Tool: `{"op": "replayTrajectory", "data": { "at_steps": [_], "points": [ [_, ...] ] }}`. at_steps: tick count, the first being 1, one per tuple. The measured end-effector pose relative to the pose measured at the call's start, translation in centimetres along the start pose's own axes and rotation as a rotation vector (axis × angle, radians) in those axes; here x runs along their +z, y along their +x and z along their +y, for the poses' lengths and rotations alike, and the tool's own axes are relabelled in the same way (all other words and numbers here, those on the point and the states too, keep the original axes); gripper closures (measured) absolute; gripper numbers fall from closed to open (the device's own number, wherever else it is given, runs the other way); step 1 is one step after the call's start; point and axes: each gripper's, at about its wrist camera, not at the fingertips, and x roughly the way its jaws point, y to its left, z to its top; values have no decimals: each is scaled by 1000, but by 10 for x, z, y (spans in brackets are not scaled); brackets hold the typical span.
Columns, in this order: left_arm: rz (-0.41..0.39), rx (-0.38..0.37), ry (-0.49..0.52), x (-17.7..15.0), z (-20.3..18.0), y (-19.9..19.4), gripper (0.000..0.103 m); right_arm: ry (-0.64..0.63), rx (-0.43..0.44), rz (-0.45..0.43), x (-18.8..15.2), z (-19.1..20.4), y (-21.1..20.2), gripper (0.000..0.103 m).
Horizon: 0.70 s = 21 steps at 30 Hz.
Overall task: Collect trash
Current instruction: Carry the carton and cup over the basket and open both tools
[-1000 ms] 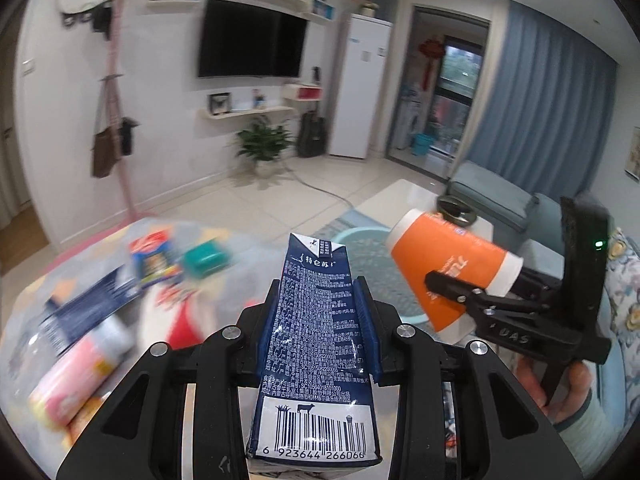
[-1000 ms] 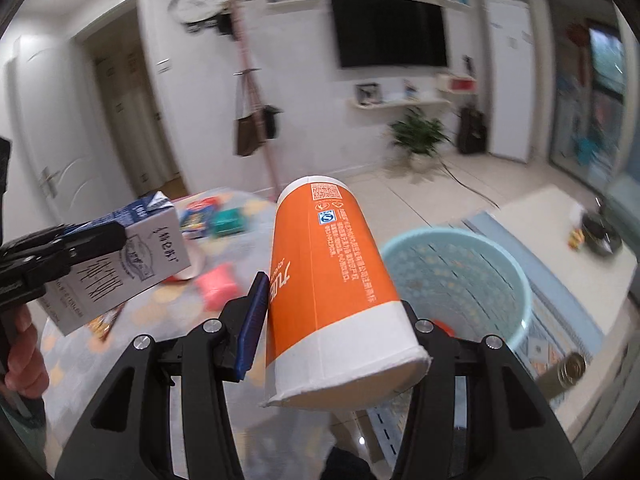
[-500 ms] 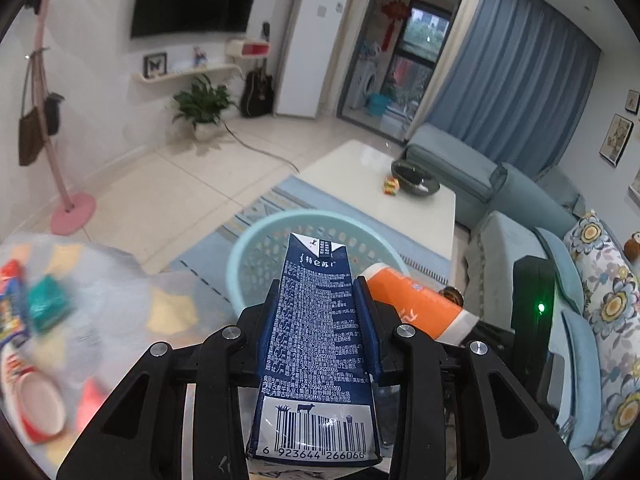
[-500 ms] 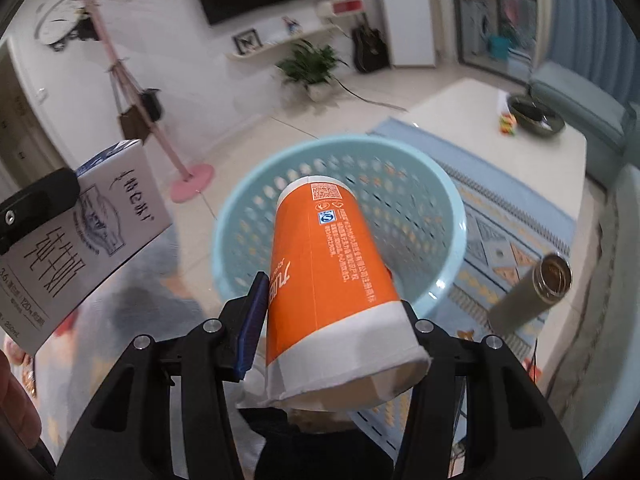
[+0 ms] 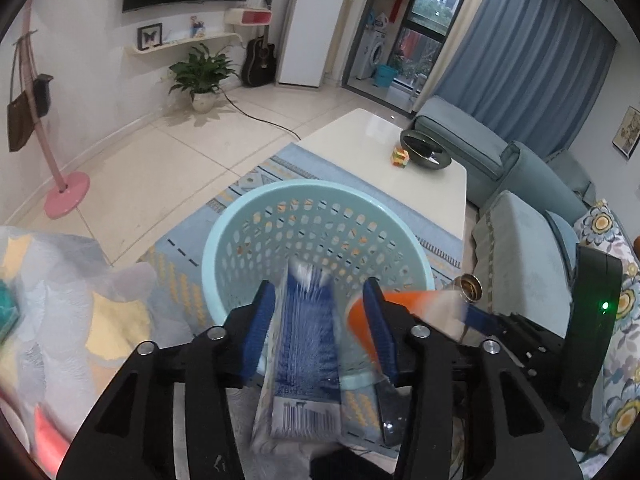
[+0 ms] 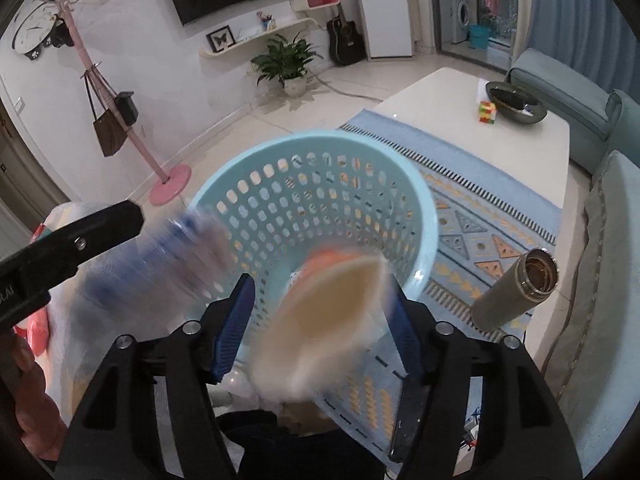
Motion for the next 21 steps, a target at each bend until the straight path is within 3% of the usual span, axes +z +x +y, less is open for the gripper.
{"op": "replayTrajectory", "data": {
  "at_steps": [9,21],
  "points": [
    [-47,4,-19,-9,6,-32,58,2,27,-8,-6,5,-14,41],
    [-179,43,-73,-42,22,-114,58,-159,132,-97,-15,73,-61,41]
  ]
}}
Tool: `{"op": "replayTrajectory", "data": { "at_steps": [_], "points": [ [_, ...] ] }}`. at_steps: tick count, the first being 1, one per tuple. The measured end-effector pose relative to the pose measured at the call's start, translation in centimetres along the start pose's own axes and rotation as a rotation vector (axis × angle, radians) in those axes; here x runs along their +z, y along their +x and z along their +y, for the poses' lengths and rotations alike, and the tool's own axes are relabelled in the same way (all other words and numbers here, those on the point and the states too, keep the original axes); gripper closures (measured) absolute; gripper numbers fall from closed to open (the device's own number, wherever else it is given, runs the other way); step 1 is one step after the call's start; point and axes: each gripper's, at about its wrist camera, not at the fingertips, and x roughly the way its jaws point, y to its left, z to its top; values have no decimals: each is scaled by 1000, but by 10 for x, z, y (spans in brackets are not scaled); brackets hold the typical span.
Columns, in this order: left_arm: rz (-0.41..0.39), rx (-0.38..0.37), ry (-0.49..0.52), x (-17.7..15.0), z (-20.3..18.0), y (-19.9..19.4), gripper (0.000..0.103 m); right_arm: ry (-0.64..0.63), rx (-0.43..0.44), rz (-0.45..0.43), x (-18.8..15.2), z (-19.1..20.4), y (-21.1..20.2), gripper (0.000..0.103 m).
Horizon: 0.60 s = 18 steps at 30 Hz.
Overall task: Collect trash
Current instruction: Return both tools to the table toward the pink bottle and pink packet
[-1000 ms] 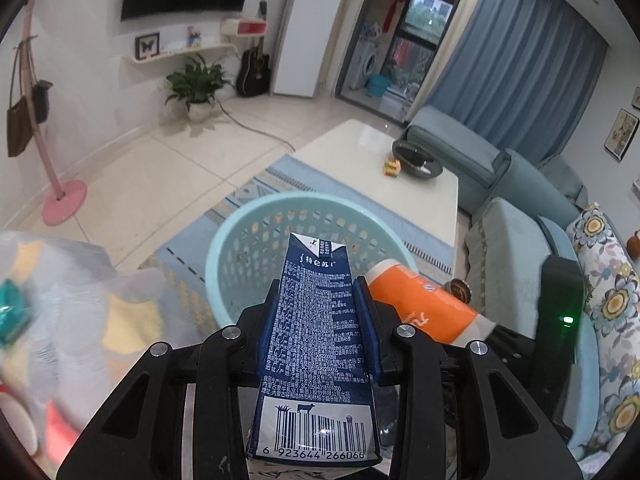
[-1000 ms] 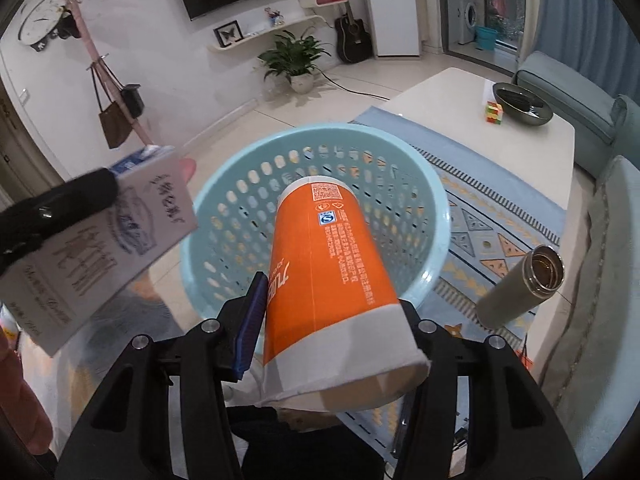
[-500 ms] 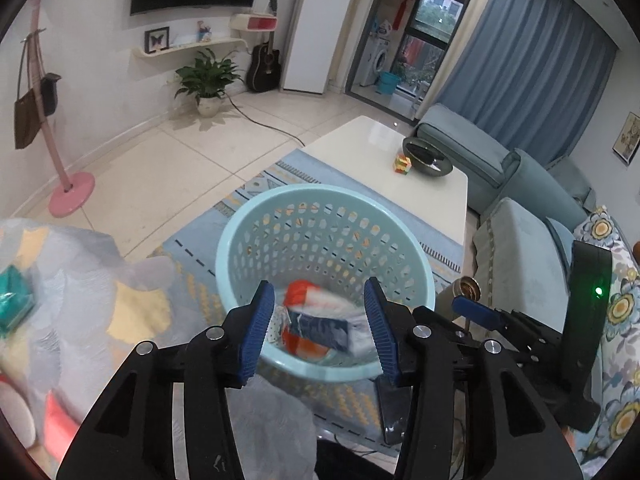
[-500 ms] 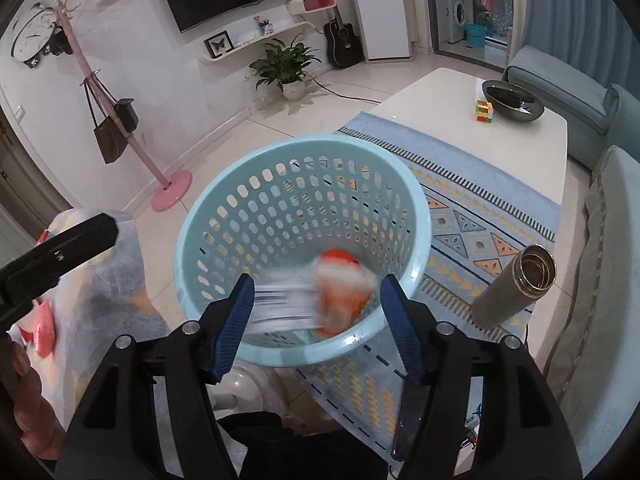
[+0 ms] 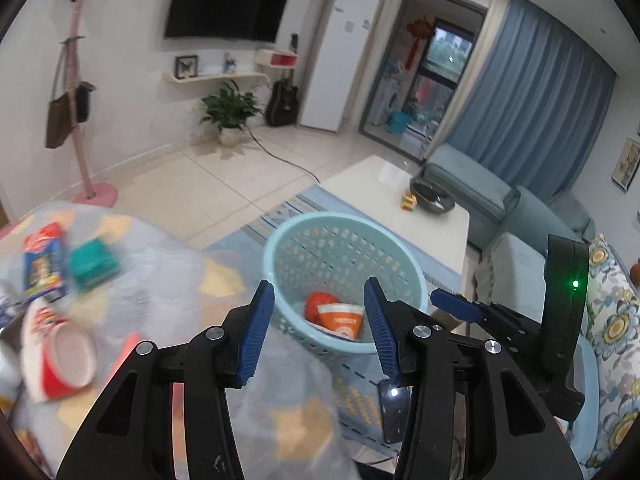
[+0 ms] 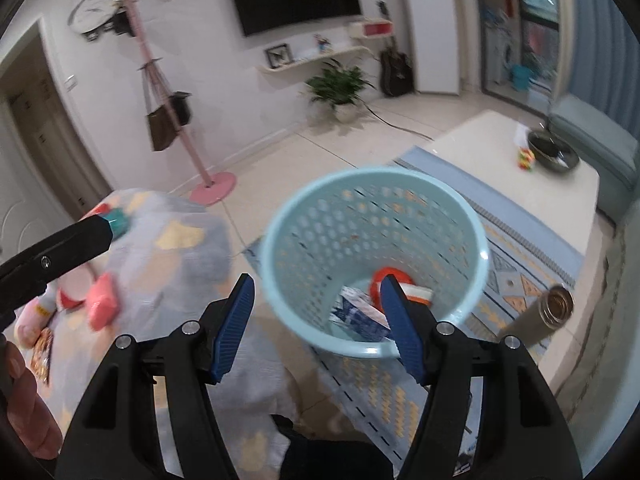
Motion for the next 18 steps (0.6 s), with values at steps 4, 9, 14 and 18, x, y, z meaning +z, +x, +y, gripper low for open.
{"op": "replayTrajectory", "data": {
  "at_steps": [4,9,14,18],
  "points": [
    [-57,46,-40,-7,20,-40,58,-87,49,-24,1,35,-11,41],
    [-104,128,-90,-20,52,-83,58,-188,108,-30,-2,81,-15,41],
    [-102,305,-120,-43,107,-122,53,-256,148,-15,-8,114,-14,41],
    [-77,416,-164,-62,156,-148,48,-287,160,3,-14,131,-8,41]
  ]
}}
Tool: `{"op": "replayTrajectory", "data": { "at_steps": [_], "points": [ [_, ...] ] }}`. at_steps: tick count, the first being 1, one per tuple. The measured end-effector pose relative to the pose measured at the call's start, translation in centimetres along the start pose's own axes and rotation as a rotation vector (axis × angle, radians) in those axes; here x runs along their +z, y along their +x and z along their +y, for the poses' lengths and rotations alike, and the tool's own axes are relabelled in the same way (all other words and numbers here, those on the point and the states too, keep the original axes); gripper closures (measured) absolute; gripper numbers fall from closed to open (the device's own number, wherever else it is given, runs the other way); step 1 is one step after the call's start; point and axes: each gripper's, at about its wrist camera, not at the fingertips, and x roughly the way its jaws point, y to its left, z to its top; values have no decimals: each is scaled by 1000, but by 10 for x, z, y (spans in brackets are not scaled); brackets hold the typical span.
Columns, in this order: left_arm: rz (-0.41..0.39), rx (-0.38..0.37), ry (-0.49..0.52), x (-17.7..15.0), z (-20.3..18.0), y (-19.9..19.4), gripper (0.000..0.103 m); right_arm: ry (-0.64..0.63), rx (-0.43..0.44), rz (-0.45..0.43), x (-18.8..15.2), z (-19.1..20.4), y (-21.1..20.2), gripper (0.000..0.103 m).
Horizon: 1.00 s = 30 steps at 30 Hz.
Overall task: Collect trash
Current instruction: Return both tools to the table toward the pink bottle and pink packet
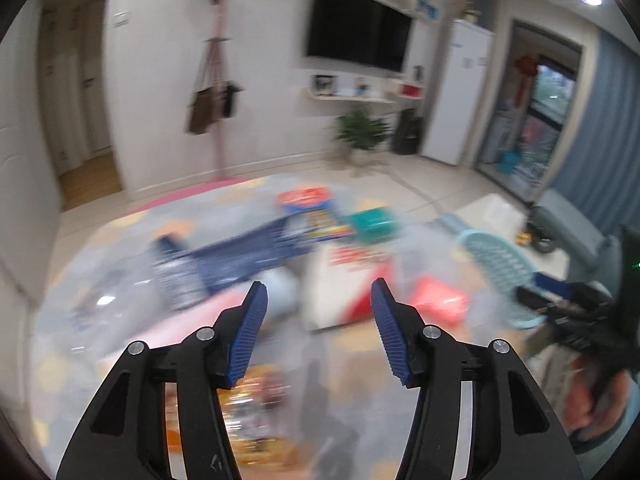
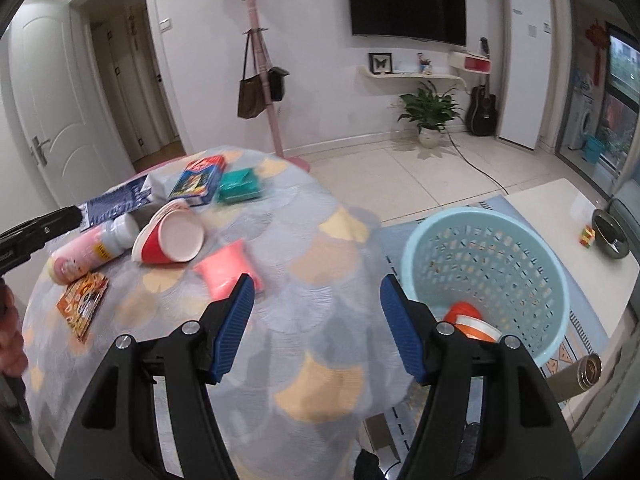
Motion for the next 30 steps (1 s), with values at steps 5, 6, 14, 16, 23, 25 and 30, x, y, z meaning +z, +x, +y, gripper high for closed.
{"op": "replayTrajectory", "data": {
  "at_steps": [5,6,14,16,23,25,30],
  "points": [
    [87,48,25,-7,55,8,44,5,11,36,-3,11,11,41],
    [99,50,33,-7,58,10,44,6,13,40,-4,12,13,41],
    [178,30,135,-5,69,32,39,-10,6,56,-6,23,17,41],
    [206,25,162,-4,67,36,39,-12,1,58,-6,23,17,41],
    [381,-152,208,-10,55,41,36,6,2,65,-8,19,22,41],
    [379,-134,207,-12,50,44,37,9,6,72,-9,20,25,41],
    [366,-121,118,-13,49,57,52,-9,17,62,-7,23,24,41]
  ]
}}
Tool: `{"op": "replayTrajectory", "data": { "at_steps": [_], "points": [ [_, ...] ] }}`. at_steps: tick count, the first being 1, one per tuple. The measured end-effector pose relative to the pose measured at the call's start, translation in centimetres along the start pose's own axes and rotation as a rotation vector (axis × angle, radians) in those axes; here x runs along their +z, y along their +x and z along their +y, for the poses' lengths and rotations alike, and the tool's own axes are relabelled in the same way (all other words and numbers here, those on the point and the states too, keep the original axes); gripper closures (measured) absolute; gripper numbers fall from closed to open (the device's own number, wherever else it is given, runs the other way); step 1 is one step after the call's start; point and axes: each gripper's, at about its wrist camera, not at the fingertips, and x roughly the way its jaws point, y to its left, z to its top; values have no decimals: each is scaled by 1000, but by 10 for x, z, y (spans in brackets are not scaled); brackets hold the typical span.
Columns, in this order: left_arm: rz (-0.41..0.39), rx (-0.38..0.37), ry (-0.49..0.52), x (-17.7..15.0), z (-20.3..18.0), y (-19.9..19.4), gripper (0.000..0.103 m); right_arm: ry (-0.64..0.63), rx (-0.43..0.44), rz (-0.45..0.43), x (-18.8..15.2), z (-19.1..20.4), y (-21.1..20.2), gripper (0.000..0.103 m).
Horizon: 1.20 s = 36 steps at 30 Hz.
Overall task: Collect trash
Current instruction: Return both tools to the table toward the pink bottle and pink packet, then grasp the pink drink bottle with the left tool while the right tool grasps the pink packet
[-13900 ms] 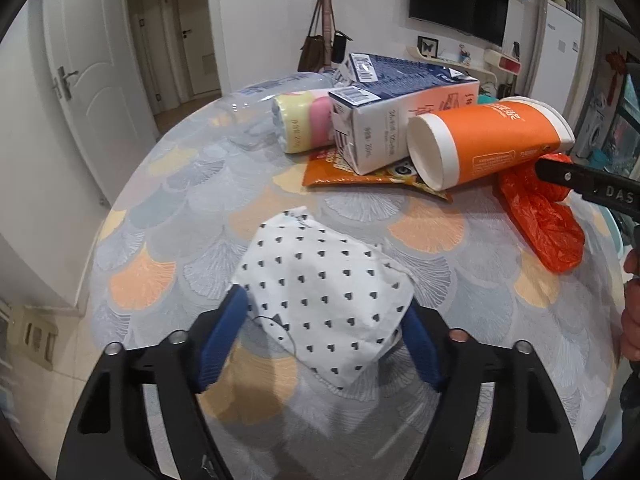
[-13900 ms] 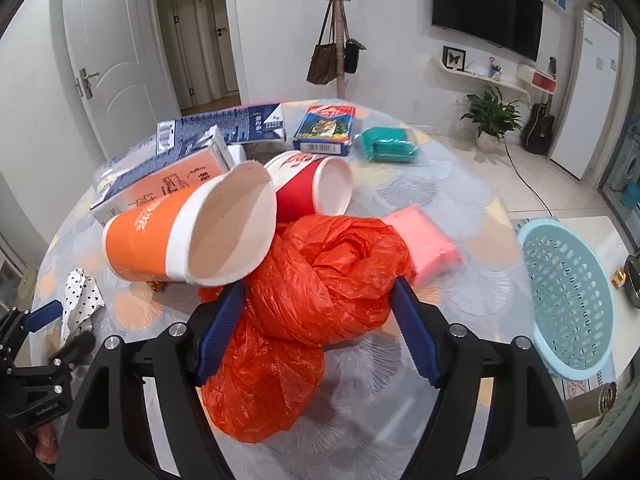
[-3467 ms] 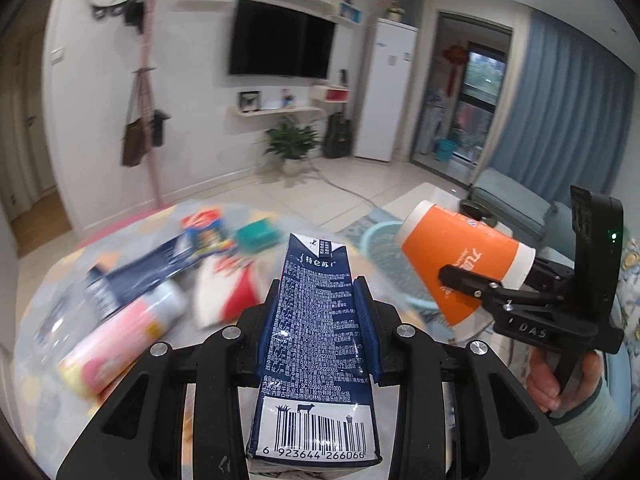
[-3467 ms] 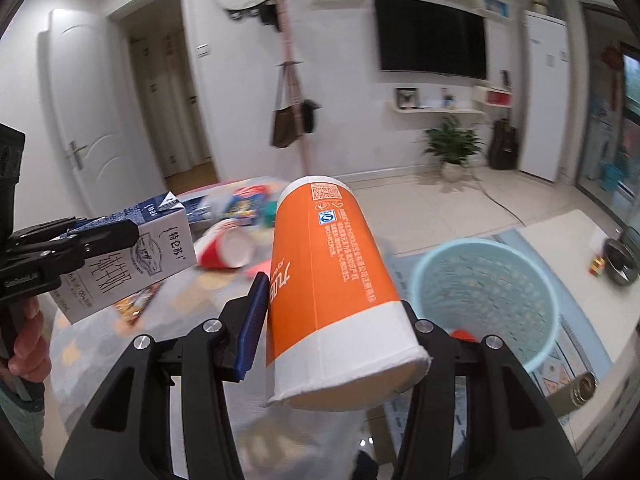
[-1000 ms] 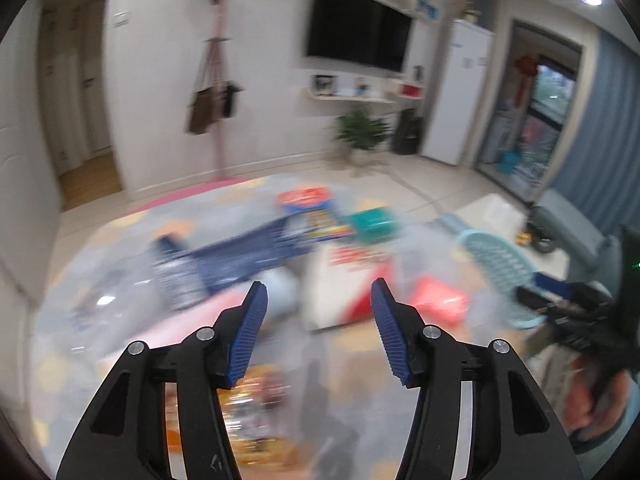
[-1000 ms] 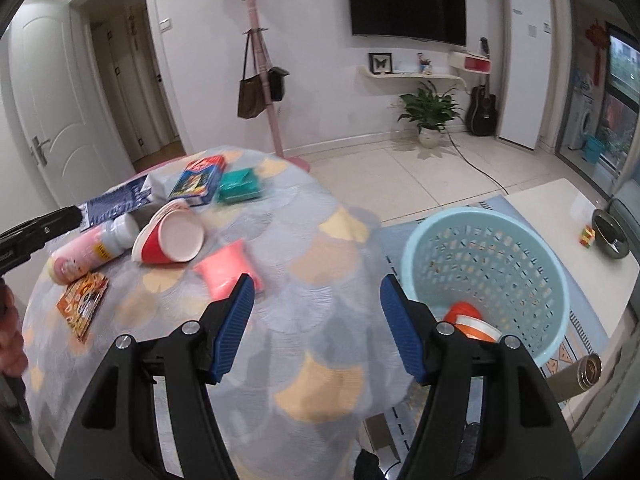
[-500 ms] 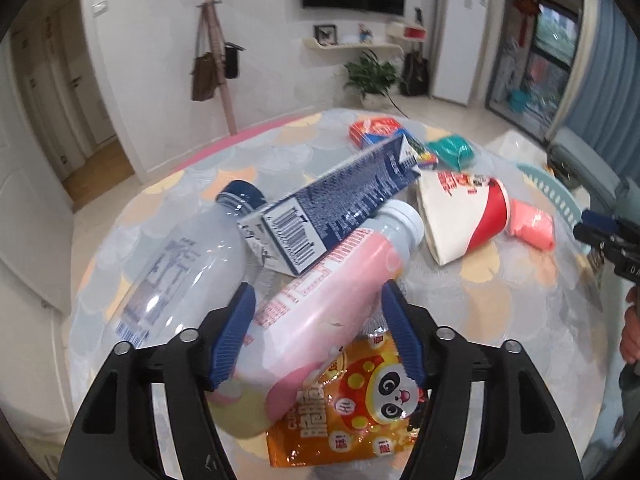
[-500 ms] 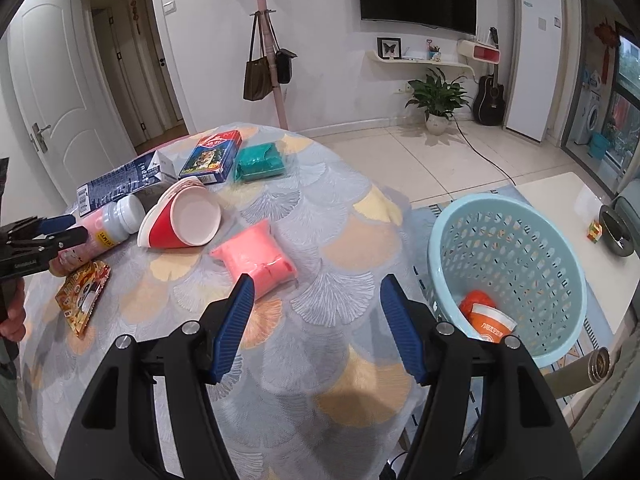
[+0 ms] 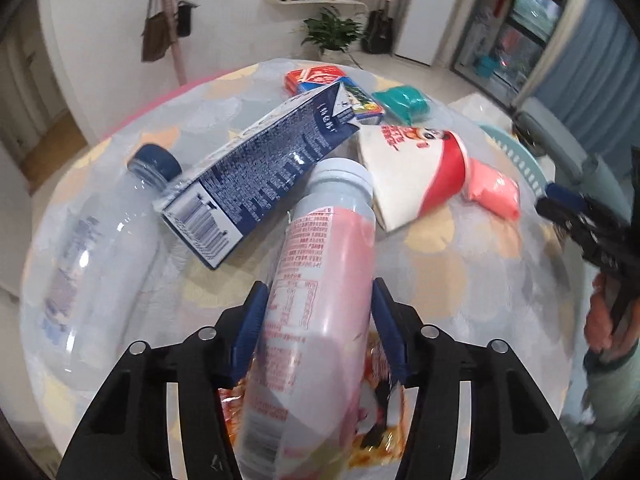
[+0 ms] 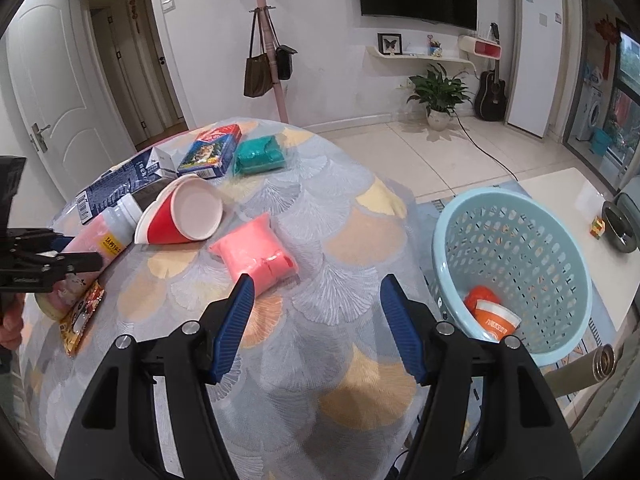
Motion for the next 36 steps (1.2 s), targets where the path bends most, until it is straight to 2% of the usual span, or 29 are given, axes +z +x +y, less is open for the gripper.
{"op": "replayTrajectory", "data": {
  "at_steps": [4,7,8,14,16,17,24,25,27,32,36],
  "points": [
    [-41,13,-68,-3,-1,-1,54,-28,12,-20,7,4,-2,41],
    [-73,24,-85,-12,-12,-6,56,-49,51,-19,13,7,2,35],
    [-86,14,-94,-17,-14,-9,56,-56,55,-13,15,8,6,32],
    [-149,-42,-150,-39,-23,-24,56,-139,65,69,20,23,35,32],
    [-172,-67,-156,-43,-25,-29,56,-174,32,108,20,29,45,31],
    [-177,-80,-159,-43,-26,-30,56,-204,-18,120,19,35,50,31],
    [-191,-106,-178,-42,-32,-29,56,-241,4,105,20,46,51,32],
    [-193,-108,-175,-41,-34,-29,56,-237,10,107,21,46,53,34],
    [-198,-104,-171,-43,-38,-30,56,-228,45,124,21,42,56,60],
    [-231,-105,-176,-41,-46,-36,56,-182,55,74,19,31,43,64],
    [-312,-110,-183,-36,-55,-51,57,-150,41,45,16,18,26,64]
  ]
}}
